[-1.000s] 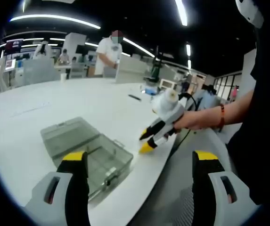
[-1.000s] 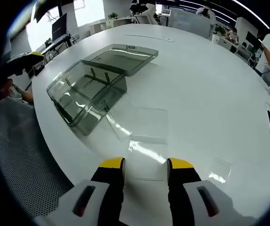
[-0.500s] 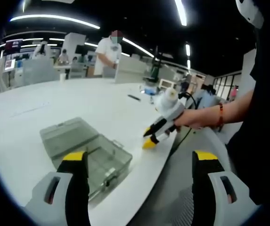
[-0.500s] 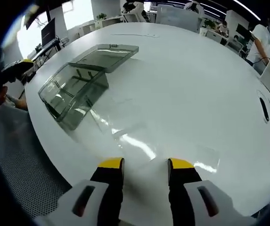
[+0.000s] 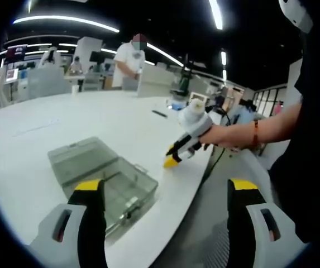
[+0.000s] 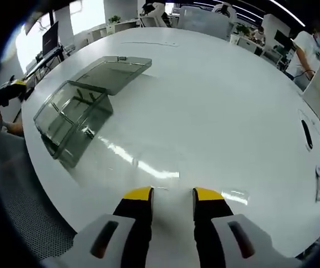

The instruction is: Insert the divider into the dual guide fixture by aligning both edges with the guide slots and pushing it downward to the bottom, including one-sided entry, uneven engagement, binding, and posture correction.

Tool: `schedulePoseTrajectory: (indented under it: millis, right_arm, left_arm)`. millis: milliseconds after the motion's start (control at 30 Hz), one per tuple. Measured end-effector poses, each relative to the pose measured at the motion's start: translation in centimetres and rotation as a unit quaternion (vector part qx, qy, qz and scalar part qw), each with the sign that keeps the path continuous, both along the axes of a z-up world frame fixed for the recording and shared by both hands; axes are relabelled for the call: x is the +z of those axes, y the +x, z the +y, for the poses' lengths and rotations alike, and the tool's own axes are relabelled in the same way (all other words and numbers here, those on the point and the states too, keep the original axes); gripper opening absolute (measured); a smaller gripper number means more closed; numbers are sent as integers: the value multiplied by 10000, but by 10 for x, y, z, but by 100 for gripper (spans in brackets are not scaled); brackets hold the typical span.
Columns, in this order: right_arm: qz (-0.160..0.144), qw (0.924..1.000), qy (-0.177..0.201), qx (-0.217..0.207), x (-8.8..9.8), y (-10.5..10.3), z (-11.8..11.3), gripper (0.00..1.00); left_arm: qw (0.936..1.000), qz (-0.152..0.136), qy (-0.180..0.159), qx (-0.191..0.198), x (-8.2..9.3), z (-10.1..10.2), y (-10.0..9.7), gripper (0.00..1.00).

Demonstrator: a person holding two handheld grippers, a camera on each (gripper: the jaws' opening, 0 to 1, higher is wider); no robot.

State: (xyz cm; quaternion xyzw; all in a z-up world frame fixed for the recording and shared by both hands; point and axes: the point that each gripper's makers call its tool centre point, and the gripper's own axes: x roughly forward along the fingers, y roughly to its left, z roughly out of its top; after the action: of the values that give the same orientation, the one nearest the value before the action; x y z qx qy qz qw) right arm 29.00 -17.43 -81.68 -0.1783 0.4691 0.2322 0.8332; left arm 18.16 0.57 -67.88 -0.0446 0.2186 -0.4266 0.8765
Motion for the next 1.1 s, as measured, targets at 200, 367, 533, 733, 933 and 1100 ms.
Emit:
schedulePoseTrajectory:
  millis: [200,367,533,733,933,1100]
  right_arm:
    - [-65,10000,-6,59,-1,14,5,24]
    - [-103,9999,14,5,-1,24,6,23]
    - [-246,9996,139,-98,7,31,13,26]
    - [-194,9979,586,-169,16,24,30,30]
    - [-5,9957,901,-212,13,9,52,40]
    - [162,9942,1027,-284,7,0,65,44]
  left_arm:
    - [10000,32,15,16,-1,2,1,89]
    - [10000,65,14,40,-3,7,3,89]
    - [10000,65,-2,61,-4,8,6,89]
    - [10000,64,-26,26,-5,3,5,89]
    - [10000,42,-72,-6,-3,1,2,88]
    - [10000,48,-45,-15,-4,5,0,88]
